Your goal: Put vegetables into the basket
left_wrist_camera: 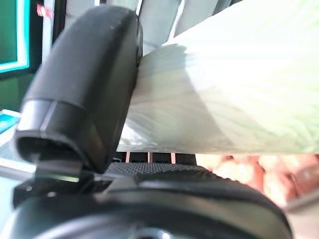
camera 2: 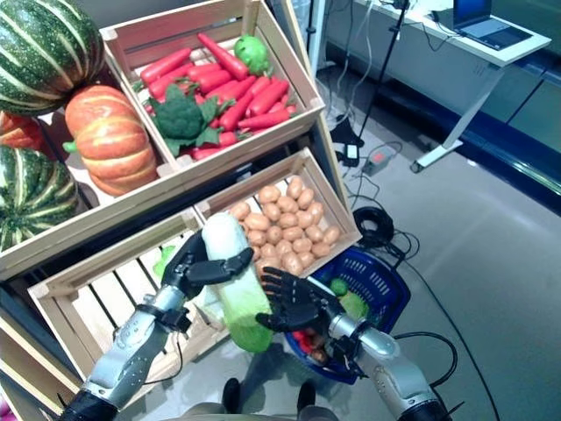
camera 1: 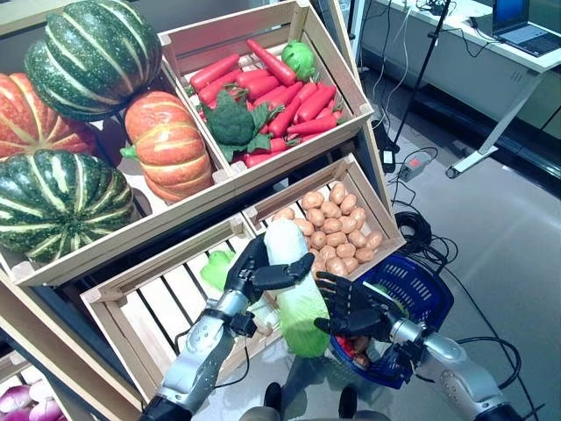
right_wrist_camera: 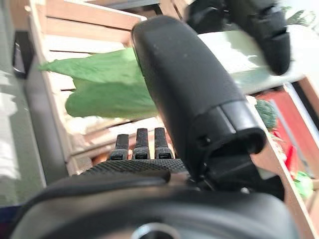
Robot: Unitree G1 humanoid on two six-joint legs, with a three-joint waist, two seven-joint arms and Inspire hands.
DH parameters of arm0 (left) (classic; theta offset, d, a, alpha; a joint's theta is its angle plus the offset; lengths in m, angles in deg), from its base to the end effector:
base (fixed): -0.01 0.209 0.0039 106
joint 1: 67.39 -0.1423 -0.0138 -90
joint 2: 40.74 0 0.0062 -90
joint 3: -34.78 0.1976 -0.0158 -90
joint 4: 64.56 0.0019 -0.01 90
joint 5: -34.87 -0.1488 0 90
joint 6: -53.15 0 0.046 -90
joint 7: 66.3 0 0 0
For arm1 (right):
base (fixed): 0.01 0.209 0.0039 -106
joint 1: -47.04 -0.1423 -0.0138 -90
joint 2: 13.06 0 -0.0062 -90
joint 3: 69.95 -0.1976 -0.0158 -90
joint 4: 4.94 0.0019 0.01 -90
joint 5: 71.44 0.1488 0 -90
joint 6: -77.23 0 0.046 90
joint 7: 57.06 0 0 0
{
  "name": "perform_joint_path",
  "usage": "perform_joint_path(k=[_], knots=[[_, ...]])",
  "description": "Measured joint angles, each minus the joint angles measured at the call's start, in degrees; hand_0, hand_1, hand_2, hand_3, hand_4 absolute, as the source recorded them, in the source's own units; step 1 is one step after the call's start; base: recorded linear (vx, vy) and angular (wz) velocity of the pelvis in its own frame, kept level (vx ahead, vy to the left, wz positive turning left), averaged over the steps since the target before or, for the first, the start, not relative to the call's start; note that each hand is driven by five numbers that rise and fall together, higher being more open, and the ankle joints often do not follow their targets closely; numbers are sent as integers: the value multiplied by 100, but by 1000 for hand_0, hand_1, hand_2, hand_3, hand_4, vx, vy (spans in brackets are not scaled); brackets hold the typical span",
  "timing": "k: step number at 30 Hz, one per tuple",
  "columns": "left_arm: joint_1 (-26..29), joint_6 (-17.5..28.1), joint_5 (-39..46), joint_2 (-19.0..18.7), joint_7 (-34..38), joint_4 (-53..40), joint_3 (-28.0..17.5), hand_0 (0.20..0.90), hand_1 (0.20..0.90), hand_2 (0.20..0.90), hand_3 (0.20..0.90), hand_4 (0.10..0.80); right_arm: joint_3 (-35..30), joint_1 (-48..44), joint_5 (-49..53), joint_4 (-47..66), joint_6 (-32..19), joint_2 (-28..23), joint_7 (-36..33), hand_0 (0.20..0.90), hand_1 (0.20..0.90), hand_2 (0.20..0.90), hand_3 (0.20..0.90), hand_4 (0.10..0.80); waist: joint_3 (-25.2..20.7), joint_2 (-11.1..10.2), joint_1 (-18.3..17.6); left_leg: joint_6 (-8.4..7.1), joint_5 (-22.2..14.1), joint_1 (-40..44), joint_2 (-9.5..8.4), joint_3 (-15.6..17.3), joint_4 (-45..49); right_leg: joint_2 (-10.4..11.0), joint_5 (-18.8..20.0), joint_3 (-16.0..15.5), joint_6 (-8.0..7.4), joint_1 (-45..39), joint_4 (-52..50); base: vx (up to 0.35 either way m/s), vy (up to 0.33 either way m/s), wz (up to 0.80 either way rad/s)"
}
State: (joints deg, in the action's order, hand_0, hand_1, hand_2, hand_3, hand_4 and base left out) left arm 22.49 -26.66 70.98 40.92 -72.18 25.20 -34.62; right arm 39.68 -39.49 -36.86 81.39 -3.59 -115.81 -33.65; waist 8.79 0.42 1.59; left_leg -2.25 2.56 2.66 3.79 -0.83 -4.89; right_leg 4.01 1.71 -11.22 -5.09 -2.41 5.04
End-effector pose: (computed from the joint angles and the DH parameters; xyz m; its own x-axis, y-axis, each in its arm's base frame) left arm 0.2023 0.1673 0.0268 0.9233 -0.3805 0.0527 0.3823 0.8970 -0.2220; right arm 0.1842 -0.1946 -0.0059 0.7121 0.6177 -0.3337 -0.5472 0.7861 0.2874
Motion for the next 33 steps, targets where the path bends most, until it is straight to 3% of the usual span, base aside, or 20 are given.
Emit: perform_joint_path(k=[12, 19, 20, 21, 22, 33], knots=[[111, -2, 178, -259, -580, -178, 398, 300, 300, 300, 300, 400, 389, -174, 216, 0, 678, -33, -82, 900, 900, 900, 900, 800, -305, -15, -55, 15, -10, 19, 0, 96, -7, 4, 0, 46, -3, 10, 1, 0, 1, -1], [236, -233, 470, -578, -1113, -325, 599, 300, 300, 300, 300, 400, 734, -300, 430, 0, 884, -194, -78, 900, 900, 900, 900, 800, -344, -21, -54, 20, -14, 34, -4, 104, -8, 8, 4, 94, -8, 10, 1, 3, 0, 0], [236, -262, 518, -600, -1159, -325, 600, 300, 300, 300, 300, 400, 767, -301, 432, 0, 885, -208, -78, 740, 740, 740, 740, 693, -367, -19, -55, 21, -15, 34, -4, 106, -9, 9, 4, 96, -9, 13, 1, 0, 0, 0], [238, -326, 538, -602, -1201, -325, 599, 300, 300, 300, 300, 400, 798, -301, 434, 0, 898, -216, -79, 385, 385, 385, 385, 456, -402, -16, -58, 23, -16, 34, -5, 108, -14, 9, 4, 98, -9, 19, 1, 0, 0, 0], [240, -374, 566, -604, -1237, -325, 607, 300, 300, 300, 300, 400, 814, -301, 434, 0, 920, -220, -79, 300, 300, 300, 300, 400, -431, -13, -62, 24, -17, 34, -6, 109, -14, 10, 4, 103, -9, 20, 1, 0, 0, 0], [291, -512, 798, -619, -1378, -327, 618, 300, 300, 300, 300, 400, 1024, -273, 434, 29, 939, -226, -47, 300, 300, 300, 300, 400, -480, 4, -67, 26, -18, 40, -6, 115, -14, 10, 5, 116, -10, 21, 1, 0, 0, 0]])
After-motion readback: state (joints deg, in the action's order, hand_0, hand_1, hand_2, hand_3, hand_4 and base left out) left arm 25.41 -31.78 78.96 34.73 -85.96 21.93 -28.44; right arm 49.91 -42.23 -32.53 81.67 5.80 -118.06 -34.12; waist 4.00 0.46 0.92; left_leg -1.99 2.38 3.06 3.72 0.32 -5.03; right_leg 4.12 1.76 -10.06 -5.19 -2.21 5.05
